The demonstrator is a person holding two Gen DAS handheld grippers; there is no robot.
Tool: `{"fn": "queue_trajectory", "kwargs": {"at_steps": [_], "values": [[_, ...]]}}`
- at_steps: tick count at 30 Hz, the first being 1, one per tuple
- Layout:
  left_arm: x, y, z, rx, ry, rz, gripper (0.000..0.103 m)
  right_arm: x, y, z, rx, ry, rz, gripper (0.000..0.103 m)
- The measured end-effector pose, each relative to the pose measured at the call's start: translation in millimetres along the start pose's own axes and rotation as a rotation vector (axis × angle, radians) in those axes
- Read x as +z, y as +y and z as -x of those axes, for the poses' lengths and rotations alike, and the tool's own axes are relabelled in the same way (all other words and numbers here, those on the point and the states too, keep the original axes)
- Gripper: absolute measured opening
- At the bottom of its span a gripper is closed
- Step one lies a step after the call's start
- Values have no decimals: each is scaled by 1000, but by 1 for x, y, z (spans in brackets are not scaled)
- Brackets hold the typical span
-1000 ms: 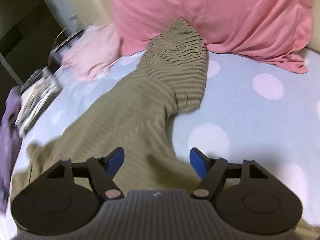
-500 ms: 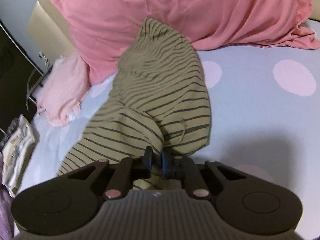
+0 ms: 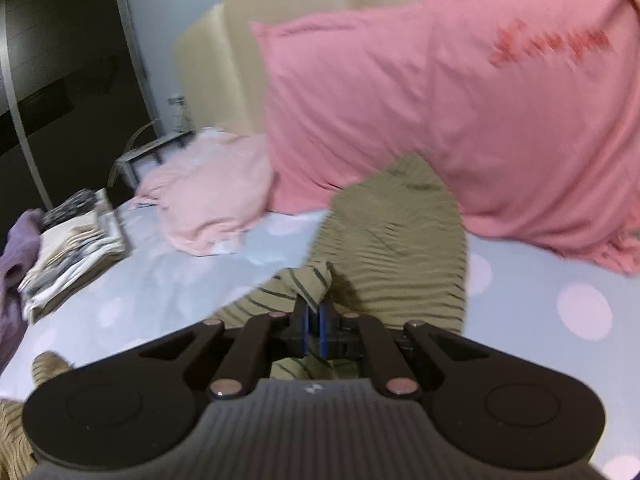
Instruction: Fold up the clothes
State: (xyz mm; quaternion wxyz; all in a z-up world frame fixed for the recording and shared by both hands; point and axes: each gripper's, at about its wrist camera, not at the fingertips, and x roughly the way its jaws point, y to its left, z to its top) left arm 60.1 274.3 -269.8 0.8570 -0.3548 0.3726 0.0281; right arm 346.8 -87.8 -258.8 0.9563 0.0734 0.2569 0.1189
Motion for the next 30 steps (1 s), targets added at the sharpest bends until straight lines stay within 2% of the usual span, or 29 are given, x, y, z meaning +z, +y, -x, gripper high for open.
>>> {"fn": "queue_trajectory", "kwargs": {"at_steps": [2, 4, 6, 9, 11, 12, 14, 15, 16, 18, 21, 24, 26, 27, 30], "values": [[0, 0, 0, -8, -7, 2, 49, 2, 20, 6, 18, -18, 69, 6], [-1, 1, 1, -11, -7, 7, 49, -3, 53, 21, 31, -72, 241, 6], [-1, 1, 0, -13, -4, 9, 49, -20, 96, 46, 84, -155, 512, 6], [-2, 0, 0, -18, -3, 7, 49, -80, 151, 94, 258, -245, 1003, 6], [-2, 0, 0, -23, -4, 6, 49, -135, 170, 119, 394, -210, 1301, 6], [-2, 0, 1, -24, -4, 7, 49, -160, 174, 128, 461, -163, 1411, 6], [-2, 0, 2, -26, -5, 8, 49, -195, 174, 136, 517, -74, 1510, 7], [-2, 0, 2, -26, -5, 9, 49, -207, 173, 139, 528, -38, 1536, 12], [-2, 0, 2, -27, -7, 11, 49, -210, 172, 142, 536, -22, 1525, 26], [-2, 1, 3, -28, -8, 15, 49, -210, 169, 149, 553, -9, 1469, 48], [-2, 2, 2, -39, -14, 19, 49, -185, 165, 149, 545, 26, 1262, 49], [-1, 1, 4, -43, -23, 21, 49, -153, 169, 136, 448, 59, 1004, 50], [-1, 0, 6, -46, -32, 23, 49, -134, 178, 123, 422, 97, 845, 51], [0, 0, 8, -47, -42, 27, 49, -127, 183, 115, 417, 126, 767, 51], [1, 3, 15, -44, -74, 45, 49, -117, 199, 78, 385, 330, 513, 50]]}}
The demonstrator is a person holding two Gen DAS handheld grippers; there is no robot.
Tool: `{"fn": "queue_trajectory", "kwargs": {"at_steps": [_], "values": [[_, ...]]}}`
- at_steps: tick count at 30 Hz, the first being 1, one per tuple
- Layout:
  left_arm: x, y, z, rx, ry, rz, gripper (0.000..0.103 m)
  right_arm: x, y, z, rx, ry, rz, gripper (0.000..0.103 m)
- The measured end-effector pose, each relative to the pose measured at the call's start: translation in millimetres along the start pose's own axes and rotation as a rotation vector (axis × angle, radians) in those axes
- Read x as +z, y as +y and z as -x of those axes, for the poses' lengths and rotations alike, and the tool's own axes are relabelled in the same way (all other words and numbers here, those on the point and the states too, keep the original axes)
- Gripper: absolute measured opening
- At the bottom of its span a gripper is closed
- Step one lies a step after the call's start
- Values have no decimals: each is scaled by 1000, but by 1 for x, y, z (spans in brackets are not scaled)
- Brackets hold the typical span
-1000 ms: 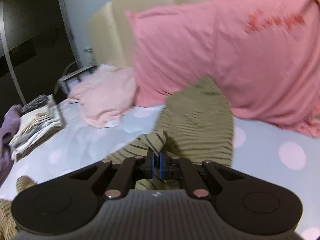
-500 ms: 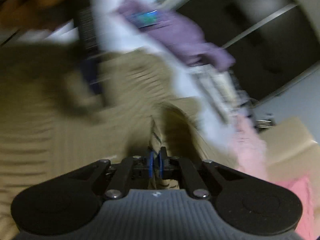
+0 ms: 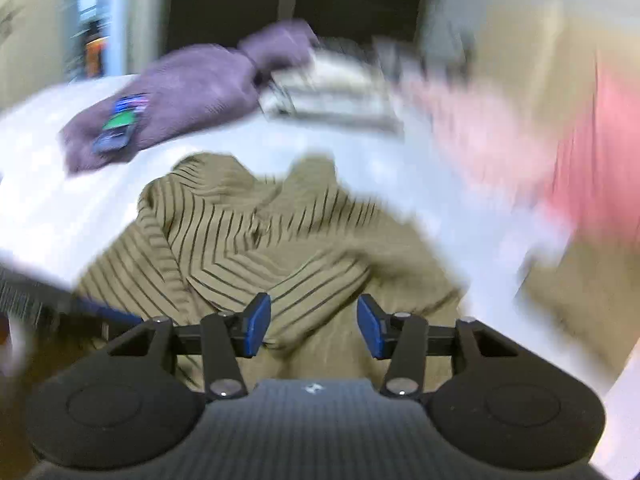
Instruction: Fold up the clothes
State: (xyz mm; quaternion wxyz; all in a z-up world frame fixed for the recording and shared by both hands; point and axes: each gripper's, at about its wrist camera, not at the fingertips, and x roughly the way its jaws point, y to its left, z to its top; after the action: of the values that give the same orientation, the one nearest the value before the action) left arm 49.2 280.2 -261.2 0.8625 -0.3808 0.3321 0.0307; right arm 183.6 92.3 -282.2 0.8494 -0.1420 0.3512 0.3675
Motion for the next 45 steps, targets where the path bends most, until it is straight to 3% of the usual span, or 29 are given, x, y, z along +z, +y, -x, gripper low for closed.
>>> {"fn": "queue_trajectory", "kwargs": {"at_steps": [4, 5, 6, 7, 12, 14, 15, 16, 17, 21, 27, 29, 36, 38, 39, 40, 42, 45], "values": [[4, 10, 4, 13, -22, 45, 49, -3, -6, -31, 43, 93, -305, 46], [4, 13, 4, 17, -24, 58, 49, -5, -2, -34, 40, 109, -306, 39], [5, 16, 5, 24, -29, 71, 49, -4, 3, -38, 31, 120, -290, 9], [6, 19, 5, 31, -34, 83, 49, -1, 8, -39, 25, 114, -265, 1], [10, 30, 9, 53, -55, 127, 49, 45, 37, -31, 75, -31, -113, 2], [11, 31, 9, 52, -57, 131, 49, 64, 48, -36, 130, -42, -83, 11], [11, 32, 8, 51, -57, 131, 49, 72, 54, -40, 180, -34, -64, 36], [11, 32, 7, 51, -57, 130, 49, 78, 60, -43, 229, -14, -45, 69], [12, 33, 7, 51, -56, 130, 49, 82, 64, -42, 256, -11, -34, 72], [12, 36, 7, 48, -56, 152, 49, 76, 60, -5, 261, -57, -31, 71], [9, 18, 17, 17, -63, 87, 49, 16, 13, 55, -10, -41, 111, 72], [6, 12, 17, 11, -59, 67, 49, -5, -3, 64, -58, -17, 140, 72], [0, 7, 11, 25, -34, 33, 49, -41, 5, 33, 6, 76, 369, 70], [-1, 10, 8, 34, -28, 34, 49, -49, 12, 19, -19, 96, 475, 69], [-1, 11, 6, 39, -24, 37, 49, -53, 16, 11, -33, 122, 539, 55], [-1, 13, 4, 41, -19, 41, 49, -56, 20, 5, -39, 161, 602, 8], [-1, 16, 2, 42, -13, 50, 49, -62, 25, 9, -28, 191, 672, 1], [-1, 17, 0, 38, -10, 53, 49, -70, 34, 33, 38, 201, 741, 1]]}}
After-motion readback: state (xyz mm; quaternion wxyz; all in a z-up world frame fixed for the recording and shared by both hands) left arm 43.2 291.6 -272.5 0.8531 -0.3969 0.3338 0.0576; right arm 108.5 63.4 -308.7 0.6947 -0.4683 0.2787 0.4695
